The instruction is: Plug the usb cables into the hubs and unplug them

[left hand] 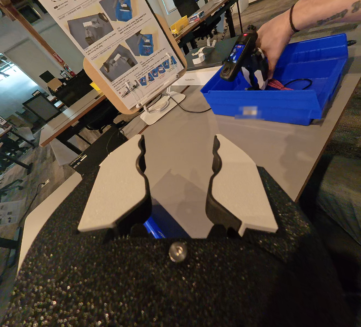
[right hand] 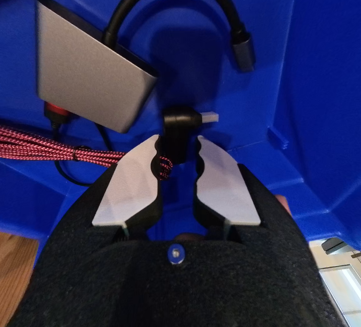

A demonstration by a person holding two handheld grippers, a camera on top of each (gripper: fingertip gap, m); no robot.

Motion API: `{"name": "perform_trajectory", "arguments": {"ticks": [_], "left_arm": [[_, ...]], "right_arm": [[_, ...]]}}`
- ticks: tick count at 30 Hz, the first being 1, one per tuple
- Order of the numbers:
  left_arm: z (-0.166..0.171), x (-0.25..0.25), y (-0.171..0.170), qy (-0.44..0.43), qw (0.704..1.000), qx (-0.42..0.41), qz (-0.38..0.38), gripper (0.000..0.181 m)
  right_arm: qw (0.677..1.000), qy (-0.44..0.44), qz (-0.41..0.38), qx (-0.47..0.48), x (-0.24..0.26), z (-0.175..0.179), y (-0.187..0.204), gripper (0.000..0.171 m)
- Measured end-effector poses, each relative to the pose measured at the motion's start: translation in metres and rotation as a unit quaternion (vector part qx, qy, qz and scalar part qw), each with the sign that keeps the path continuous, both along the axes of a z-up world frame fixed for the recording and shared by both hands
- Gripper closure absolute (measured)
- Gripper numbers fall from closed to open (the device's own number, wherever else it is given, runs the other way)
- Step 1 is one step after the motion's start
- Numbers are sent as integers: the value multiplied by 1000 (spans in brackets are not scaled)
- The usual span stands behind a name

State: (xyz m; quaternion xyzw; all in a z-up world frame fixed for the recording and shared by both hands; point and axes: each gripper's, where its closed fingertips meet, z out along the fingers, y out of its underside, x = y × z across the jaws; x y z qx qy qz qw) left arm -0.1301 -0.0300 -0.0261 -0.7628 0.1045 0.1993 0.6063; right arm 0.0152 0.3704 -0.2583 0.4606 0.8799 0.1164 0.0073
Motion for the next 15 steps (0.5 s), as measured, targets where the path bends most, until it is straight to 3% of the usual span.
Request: {"name": "perform_trajectory", "arguments": {"ticks": [4,15], "left_arm": [[0,1,0,2,1000,0,-1,115],[7,0,-5,3,1000,8,2,115]], "right_arm": [[1000,-10,-7,-11,4,-1,-3,148],[999,8,-35,-11,4,7,-4,150]]}}
